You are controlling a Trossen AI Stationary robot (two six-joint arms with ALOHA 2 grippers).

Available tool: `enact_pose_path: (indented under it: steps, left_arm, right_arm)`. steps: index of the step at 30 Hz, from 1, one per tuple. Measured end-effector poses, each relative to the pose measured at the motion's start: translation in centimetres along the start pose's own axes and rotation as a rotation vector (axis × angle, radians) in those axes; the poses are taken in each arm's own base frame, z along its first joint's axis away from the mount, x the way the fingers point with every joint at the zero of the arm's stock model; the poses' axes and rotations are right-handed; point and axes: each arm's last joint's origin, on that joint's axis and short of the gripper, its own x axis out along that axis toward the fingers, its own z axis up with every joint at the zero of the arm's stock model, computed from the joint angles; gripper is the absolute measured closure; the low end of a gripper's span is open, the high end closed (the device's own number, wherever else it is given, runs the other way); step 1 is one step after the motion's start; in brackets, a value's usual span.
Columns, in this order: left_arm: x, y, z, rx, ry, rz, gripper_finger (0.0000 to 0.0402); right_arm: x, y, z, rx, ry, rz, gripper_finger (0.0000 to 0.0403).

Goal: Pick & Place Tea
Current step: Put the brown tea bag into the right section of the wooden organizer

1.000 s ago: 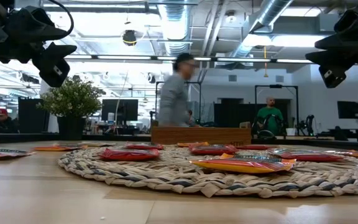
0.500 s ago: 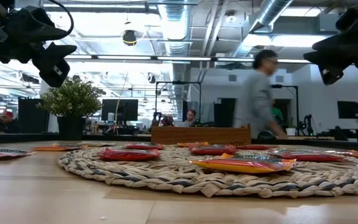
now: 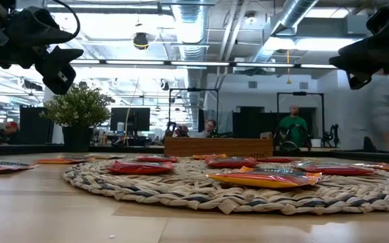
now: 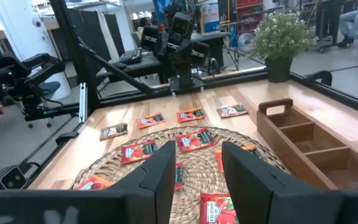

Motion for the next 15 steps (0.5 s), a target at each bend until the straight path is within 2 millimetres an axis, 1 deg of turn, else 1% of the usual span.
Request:
enact_pose_path:
  steps: [10, 15]
  left_arm:
    - [0.00, 0.00, 0.00, 0.002, 0.000, 0.000, 0.0273]
    - [0.00, 0.00, 0.00, 0.001, 0.000, 0.000, 0.0273]
  right_arm:
    - [0.02, 0.03, 0.13, 0.015, -0.017, 0.003, 0.0280]
    - [0.02, -0.09, 0.16, 0.189, -0.028, -0.036, 0.0280]
